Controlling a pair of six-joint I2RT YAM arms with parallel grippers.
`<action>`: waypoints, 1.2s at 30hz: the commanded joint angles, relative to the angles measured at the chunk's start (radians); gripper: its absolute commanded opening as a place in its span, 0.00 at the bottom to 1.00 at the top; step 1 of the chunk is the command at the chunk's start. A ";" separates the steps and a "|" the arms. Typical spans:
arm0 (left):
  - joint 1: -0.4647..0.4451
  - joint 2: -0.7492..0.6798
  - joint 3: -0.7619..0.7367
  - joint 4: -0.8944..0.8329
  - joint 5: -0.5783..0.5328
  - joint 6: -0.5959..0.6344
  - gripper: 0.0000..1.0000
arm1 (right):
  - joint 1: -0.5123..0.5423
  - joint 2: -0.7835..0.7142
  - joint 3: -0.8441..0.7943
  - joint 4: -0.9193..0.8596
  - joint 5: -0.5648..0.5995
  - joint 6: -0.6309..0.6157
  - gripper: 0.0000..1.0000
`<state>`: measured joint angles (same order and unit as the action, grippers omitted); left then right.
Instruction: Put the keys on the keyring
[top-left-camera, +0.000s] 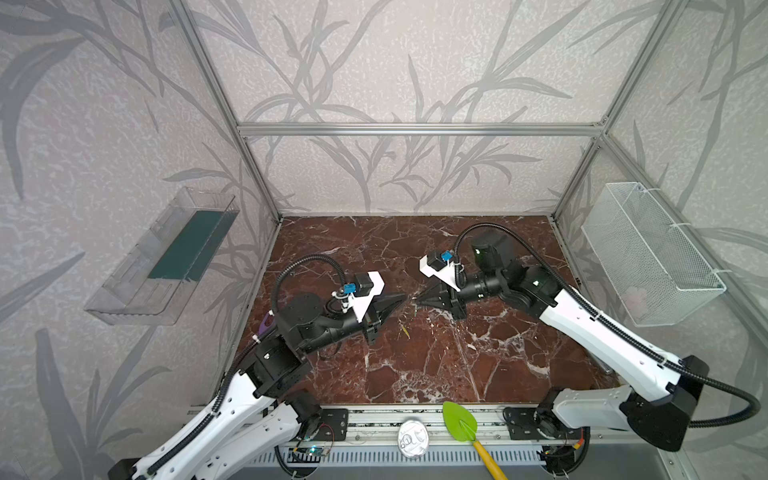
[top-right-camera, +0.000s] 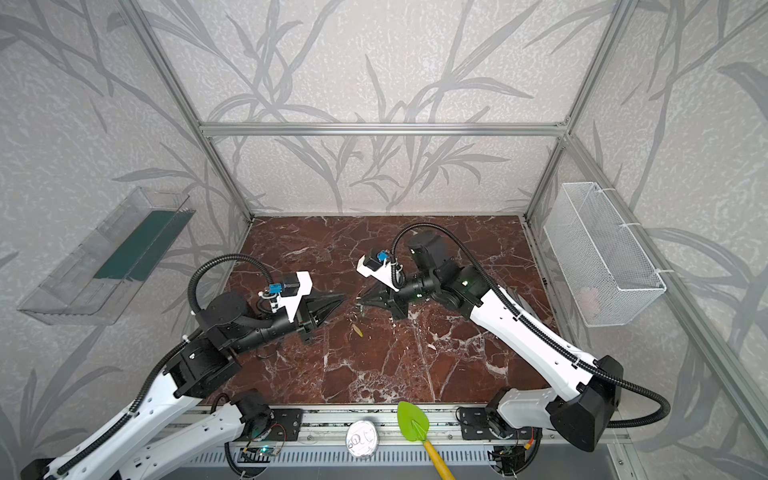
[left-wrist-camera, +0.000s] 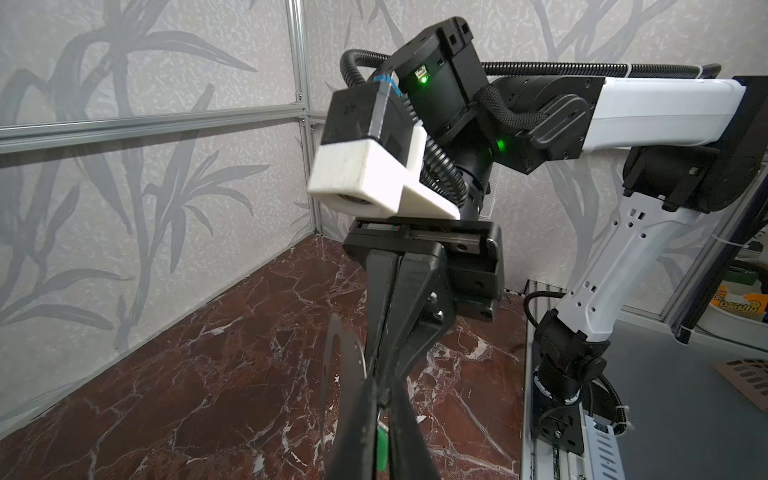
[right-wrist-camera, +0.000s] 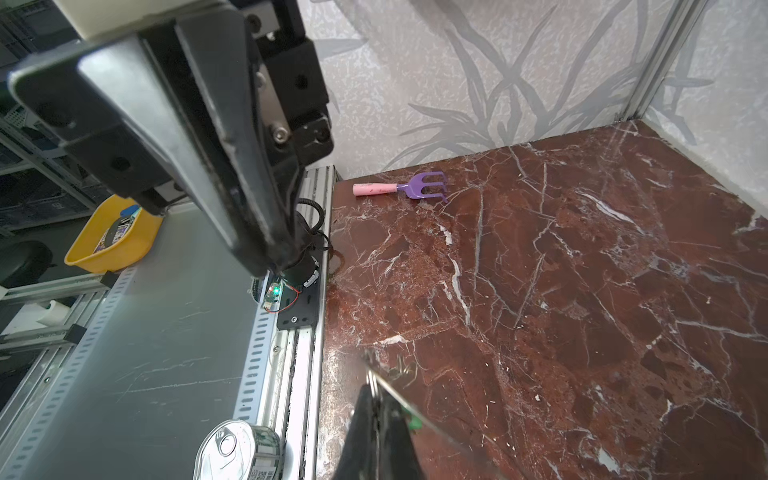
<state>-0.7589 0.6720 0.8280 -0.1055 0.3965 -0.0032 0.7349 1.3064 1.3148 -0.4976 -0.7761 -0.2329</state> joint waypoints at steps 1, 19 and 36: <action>-0.004 0.009 -0.003 -0.046 0.001 0.003 0.12 | -0.007 -0.033 -0.010 0.057 -0.053 0.017 0.00; -0.004 0.040 0.038 -0.045 -0.098 0.049 0.19 | -0.022 -0.202 -0.314 0.579 0.034 0.168 0.00; -0.003 0.118 0.128 -0.116 -0.005 0.078 0.19 | -0.024 -0.222 -0.347 0.667 -0.049 0.174 0.00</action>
<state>-0.7589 0.7830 0.9215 -0.1959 0.3477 0.0544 0.7143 1.1133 0.9565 0.1383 -0.7815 -0.0410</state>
